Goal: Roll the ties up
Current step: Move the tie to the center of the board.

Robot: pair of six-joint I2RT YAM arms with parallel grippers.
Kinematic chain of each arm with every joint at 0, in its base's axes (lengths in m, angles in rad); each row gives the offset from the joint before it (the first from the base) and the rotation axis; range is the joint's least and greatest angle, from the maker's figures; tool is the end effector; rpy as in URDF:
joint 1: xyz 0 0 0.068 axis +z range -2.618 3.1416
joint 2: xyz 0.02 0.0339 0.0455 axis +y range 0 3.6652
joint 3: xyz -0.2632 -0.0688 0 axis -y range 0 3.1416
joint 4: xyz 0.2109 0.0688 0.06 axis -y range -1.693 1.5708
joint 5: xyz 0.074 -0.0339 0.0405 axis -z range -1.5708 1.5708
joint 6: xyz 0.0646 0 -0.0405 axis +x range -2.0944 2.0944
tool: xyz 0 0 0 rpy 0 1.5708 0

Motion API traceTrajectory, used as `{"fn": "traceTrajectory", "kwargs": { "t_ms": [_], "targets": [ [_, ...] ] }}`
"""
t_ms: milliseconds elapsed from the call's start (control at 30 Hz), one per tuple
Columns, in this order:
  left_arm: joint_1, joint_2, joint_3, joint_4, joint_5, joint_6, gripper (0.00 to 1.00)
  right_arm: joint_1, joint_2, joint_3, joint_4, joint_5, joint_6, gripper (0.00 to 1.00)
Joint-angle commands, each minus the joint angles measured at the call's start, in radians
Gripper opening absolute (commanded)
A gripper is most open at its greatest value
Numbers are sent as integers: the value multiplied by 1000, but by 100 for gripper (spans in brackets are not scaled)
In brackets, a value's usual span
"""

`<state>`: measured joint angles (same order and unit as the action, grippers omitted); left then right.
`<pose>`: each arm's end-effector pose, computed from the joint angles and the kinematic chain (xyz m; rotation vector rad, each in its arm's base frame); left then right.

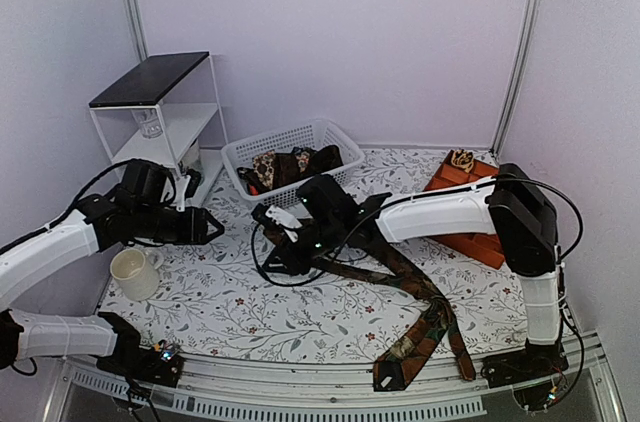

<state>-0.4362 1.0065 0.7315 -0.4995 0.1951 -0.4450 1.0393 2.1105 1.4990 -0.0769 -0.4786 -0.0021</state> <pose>0.1730 -0.0945 0.2403 0.0890 2.4227 -0.6489 0.2094 0.4149 0.1839 -1.4260 1.9337 1.0644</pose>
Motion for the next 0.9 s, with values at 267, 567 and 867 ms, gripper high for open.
{"fn": "traceTrajectory", "kwargs": {
  "t_ms": [267, 567, 867],
  "targets": [
    [-36, 94, 55, 91, 21, 96, 54, 0, -319, -122, -279, 404, 544, 52],
    [-35, 126, 29, 197, 8, 77, 47, -109, -245, -109, -173, 477, 460, 23],
    [-8, 129, -11, 225, 11, 20, 44, -144, 20, 58, 69, 210, 418, 39]
  ]
}}
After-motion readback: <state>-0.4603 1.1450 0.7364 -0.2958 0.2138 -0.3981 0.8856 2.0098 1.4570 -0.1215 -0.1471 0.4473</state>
